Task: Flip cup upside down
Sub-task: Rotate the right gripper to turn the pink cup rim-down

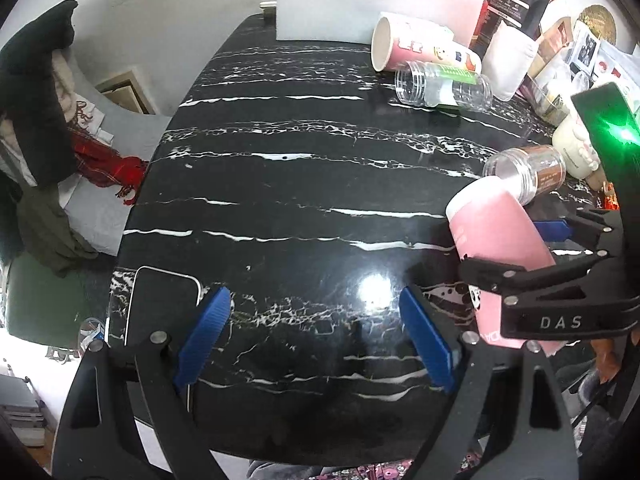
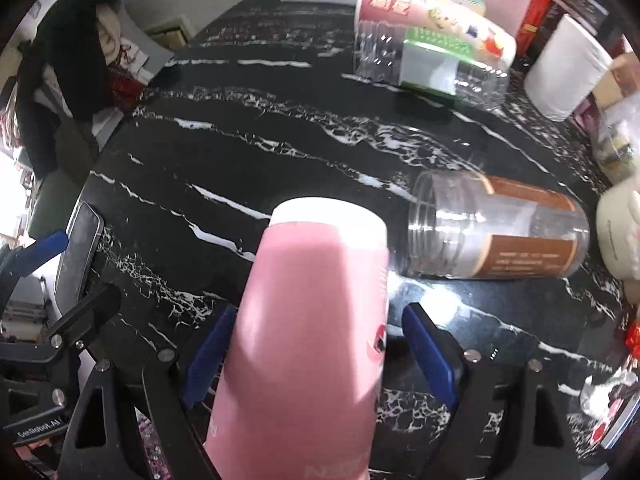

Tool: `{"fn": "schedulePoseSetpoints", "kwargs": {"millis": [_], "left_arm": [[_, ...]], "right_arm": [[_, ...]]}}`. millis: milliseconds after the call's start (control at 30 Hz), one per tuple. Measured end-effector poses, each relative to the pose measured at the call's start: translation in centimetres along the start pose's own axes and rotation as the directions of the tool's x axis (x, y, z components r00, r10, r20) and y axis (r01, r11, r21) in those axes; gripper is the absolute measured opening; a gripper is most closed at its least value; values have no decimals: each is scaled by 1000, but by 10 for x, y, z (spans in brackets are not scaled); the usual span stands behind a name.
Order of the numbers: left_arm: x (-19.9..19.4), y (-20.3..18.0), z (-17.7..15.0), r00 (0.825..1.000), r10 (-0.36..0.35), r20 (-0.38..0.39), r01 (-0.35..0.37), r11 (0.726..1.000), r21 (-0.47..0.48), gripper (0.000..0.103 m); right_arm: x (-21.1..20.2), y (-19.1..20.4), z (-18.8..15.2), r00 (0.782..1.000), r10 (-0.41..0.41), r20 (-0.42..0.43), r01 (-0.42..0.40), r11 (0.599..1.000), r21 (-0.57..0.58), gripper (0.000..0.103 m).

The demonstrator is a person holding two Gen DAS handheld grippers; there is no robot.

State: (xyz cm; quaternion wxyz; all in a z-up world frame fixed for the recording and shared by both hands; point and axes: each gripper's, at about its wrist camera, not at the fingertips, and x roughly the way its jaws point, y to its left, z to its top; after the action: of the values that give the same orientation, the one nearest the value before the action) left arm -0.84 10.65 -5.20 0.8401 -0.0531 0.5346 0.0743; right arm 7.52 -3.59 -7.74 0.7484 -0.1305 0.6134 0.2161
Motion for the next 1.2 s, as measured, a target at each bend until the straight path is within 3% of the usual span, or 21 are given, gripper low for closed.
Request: {"fn": "schedulePoseSetpoints", "kwargs": {"millis": [167, 333, 433, 800, 1133, 1200], "left_arm": [[7, -4, 1, 1000, 1, -7, -1, 1000, 10, 86], [9, -3, 1, 1000, 5, -9, -5, 1000, 12, 86], [10, -3, 0, 1000, 9, -12, -9, 1000, 16, 86], [5, -3, -6, 1000, 14, -11, -13, 1000, 17, 86], [-15, -6, -10, 1000, 11, 21, -12, 1000, 24, 86], [-22, -4, -9, 999, 9, 32, -9, 1000, 20, 86]], "right_arm": [[10, -5, 10, 996, 65, -60, -65, 998, 7, 85], [15, -2, 13, 994, 71, -87, -71, 997, -3, 85], [19, 2, 14, 991, 89, -96, -91, 996, -16, 75], [17, 15, 10, 991, 102, -87, -109, 991, -79, 74], [-17, 8, 5, 985, 171, -34, -174, 977, -121, 73], [-24, 7, 3, 988, 155, -9, -155, 979, -129, 73]]}}
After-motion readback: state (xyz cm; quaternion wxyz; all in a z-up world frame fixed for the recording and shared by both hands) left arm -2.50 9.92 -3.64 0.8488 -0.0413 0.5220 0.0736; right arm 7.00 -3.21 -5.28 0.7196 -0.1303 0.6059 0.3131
